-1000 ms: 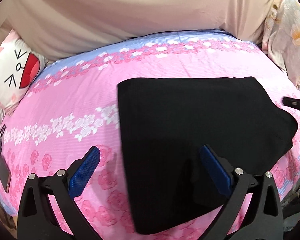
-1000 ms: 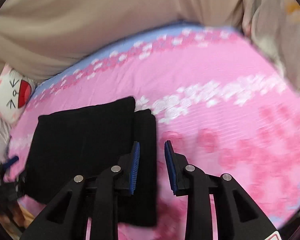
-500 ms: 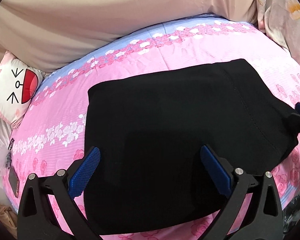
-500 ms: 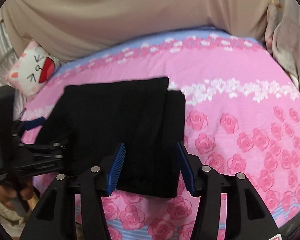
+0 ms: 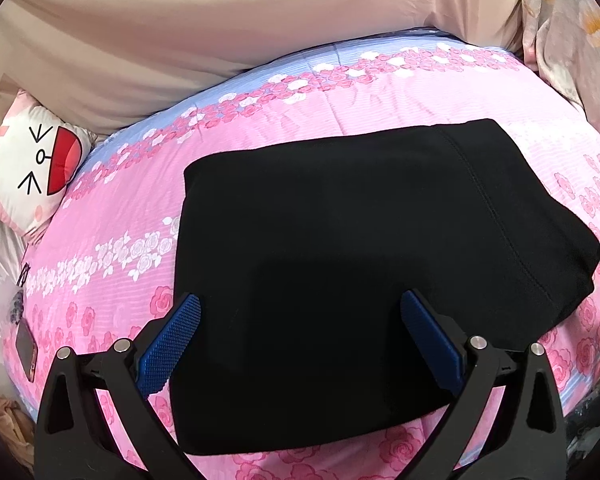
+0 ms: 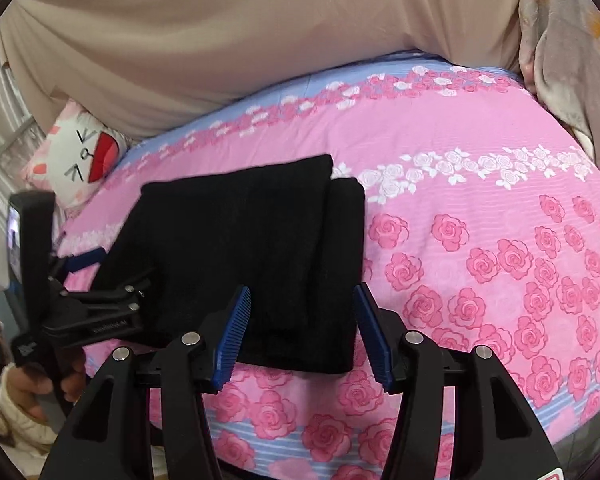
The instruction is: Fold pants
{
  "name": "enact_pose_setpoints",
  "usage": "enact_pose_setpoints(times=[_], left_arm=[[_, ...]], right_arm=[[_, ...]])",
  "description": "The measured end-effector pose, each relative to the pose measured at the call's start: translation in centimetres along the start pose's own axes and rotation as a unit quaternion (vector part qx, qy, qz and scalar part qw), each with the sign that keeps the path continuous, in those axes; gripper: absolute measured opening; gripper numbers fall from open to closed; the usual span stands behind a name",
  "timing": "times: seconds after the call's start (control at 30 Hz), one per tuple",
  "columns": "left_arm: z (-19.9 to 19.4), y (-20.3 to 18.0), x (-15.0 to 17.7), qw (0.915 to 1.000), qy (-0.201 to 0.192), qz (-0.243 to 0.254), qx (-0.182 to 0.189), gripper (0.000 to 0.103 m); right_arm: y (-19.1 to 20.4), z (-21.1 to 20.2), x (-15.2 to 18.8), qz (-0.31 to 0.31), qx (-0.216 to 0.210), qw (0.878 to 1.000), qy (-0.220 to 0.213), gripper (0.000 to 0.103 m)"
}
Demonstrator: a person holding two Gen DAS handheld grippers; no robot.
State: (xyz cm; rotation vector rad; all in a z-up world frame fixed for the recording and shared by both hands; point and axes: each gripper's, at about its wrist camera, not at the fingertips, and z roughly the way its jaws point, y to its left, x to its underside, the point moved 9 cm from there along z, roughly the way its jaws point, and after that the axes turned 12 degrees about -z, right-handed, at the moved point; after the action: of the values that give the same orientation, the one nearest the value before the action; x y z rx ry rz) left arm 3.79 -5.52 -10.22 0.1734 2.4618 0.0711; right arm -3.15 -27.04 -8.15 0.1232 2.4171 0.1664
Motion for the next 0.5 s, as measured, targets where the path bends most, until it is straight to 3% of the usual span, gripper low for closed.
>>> enact_pose_setpoints(times=[0.33,0.5], left_arm=[[-0.6,0.8,0.7,0.9999,-0.001,-0.010,0.005,0.098],[-0.8,2.1,0.9,0.9995,0.000,-0.029,0.009,0.098]], right_arm=[[0.1,0.6,0.7,0.001,0.014,1.000,0.017,0.053],[0.4,1.3,0.7,0.016,-0.018,1.000,0.021,0.053]])
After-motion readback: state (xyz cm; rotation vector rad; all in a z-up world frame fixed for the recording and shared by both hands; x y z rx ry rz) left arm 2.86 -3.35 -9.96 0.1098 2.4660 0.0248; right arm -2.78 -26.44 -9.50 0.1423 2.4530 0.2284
